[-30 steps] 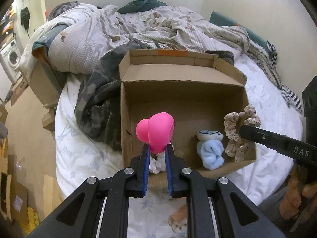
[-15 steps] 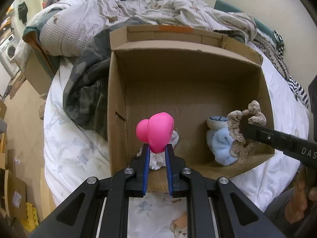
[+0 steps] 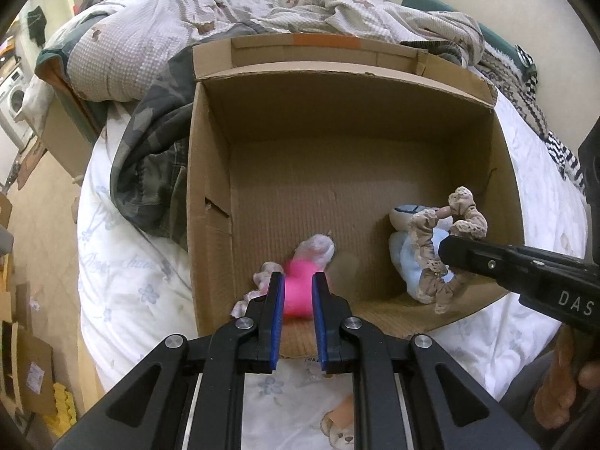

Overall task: Organize soft objects
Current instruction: 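Carry the pink heart and lace sock into the box and open both tools, then withdraw both tools from the box toward the remaining items on the bed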

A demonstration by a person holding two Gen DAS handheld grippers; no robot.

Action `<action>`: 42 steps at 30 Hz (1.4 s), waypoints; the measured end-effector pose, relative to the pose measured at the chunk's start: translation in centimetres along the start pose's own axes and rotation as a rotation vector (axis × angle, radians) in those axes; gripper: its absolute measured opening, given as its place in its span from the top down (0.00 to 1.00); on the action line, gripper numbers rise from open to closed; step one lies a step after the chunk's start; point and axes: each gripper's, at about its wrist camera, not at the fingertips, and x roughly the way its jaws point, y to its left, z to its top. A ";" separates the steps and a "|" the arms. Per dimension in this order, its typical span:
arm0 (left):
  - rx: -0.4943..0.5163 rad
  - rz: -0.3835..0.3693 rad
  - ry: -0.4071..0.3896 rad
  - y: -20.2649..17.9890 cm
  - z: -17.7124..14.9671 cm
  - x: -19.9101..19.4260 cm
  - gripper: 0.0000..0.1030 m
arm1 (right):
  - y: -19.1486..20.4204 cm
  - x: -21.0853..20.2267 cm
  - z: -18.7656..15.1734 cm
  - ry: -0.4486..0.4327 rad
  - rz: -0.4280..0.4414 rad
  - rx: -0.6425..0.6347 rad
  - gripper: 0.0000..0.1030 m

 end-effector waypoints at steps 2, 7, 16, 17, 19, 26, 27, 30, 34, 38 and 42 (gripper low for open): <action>0.004 0.007 0.004 -0.1 0.0 0.1 0.87 | 0.0 0.1 0.1 0.001 -0.001 0.005 0.88; -0.016 0.007 0.013 0.3 0.0 0.3 0.87 | 0.1 0.0 0.2 -0.009 -0.001 0.004 0.88; -0.027 0.000 0.022 0.3 -0.2 0.1 0.68 | -0.7 -1.4 0.2 -0.071 0.020 0.043 0.27; -0.027 0.001 0.019 0.2 -0.2 0.0 0.57 | -0.6 -1.5 0.2 -0.076 0.017 0.041 0.27; -0.030 0.014 -0.012 0.2 -0.2 -0.6 0.42 | -0.7 -1.7 0.3 -0.085 0.015 0.046 0.27; -0.031 0.026 -0.040 0.1 0.1 -1.4 0.39 | -1.0 -1.6 0.2 -0.073 -0.001 0.067 0.26; -0.032 0.025 -0.039 0.2 0.1 -1.4 0.39 | -1.0 -1.7 0.2 -0.076 -0.001 0.070 0.26; -0.032 0.032 -0.047 0.3 0.0 -1.7 0.39 | -1.0 -1.9 0.0 -0.077 0.000 0.079 0.26; -0.037 0.028 -0.059 0.5 -0.4 -2.1 0.39 | -0.8 -1.9 -0.1 -0.071 0.002 0.082 0.25; -0.031 0.036 -0.080 0.6 -0.8 -2.8 0.39 | -0.6 -2.1 -0.5 -0.067 -0.011 0.074 0.23; -0.042 0.044 -0.093 1.2 -1.3 -3.6 0.39 | -0.7 -2.6 -1.2 -0.067 -0.016 0.080 0.23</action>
